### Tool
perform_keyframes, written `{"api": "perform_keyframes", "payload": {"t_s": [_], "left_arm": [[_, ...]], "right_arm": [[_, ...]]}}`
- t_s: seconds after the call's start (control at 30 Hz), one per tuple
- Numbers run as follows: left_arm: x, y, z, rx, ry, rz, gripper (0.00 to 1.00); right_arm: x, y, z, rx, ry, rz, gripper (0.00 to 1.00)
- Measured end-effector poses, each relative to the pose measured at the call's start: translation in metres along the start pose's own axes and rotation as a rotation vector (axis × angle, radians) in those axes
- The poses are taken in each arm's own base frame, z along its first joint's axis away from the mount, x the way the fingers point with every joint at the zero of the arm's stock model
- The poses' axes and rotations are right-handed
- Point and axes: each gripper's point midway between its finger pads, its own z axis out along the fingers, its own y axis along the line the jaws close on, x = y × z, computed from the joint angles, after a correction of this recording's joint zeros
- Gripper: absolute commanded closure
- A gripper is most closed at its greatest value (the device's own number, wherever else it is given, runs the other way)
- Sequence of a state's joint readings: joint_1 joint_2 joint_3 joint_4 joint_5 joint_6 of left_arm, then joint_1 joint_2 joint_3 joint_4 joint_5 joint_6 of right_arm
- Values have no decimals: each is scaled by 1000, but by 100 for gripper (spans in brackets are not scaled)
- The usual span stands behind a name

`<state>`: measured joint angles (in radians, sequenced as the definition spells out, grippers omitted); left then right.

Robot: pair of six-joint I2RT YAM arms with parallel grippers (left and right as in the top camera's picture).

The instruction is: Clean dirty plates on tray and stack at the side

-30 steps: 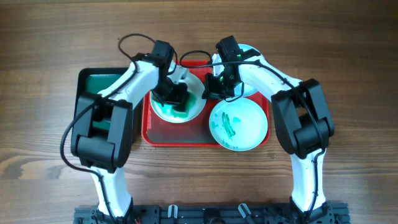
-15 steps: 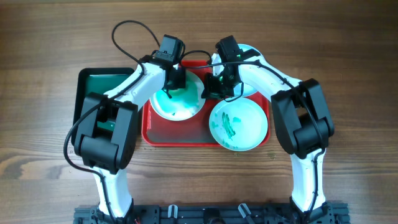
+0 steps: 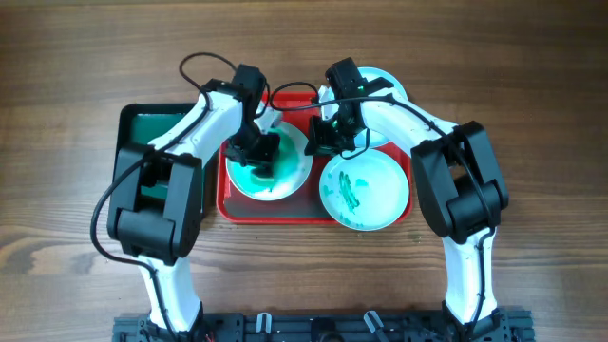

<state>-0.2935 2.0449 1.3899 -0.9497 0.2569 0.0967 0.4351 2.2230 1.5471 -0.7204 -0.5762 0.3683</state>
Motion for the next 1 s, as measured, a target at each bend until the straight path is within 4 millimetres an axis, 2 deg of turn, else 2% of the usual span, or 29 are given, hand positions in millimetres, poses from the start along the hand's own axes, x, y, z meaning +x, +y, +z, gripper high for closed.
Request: {"api": "perform_keyframes", "payload": {"t_s": [0.1,0.23,0.33,0.4,0.53,0.7,0.77,0.87,1.0], "left_arm": [[-9,-15,3,95,-42,61,96],[-41,-25,4,137,-175,105,96],[-58,-17,3,69,-235,28,96],[-65,-3,-4,-50,-251,-82,96],[-61,39,-34,-252,-217,-273,96],[-61,59,-88,-302,-214,-397,96],[-57,64,-103,-293,-215,-429,96],[-50,65,-109,-241,-197,-460,96],[-47,64,-109,-128,-181,-501,96]], "right_arm": [[0,0,0,0,0,0,96],[-2,-2,-2,0,-7,9,96],[-4,-3,-3,1,-13,24,96],[-4,-3,-3,1,-13,28,96],[-3,-3,-3,2,-11,33,96],[-2,-8,-6,37,-16,56,96],[-1,-15,-14,102,-37,63,96],[-2,-18,-38,186,-94,52,96],[-11,-5,-97,285,-254,4,96]]}}
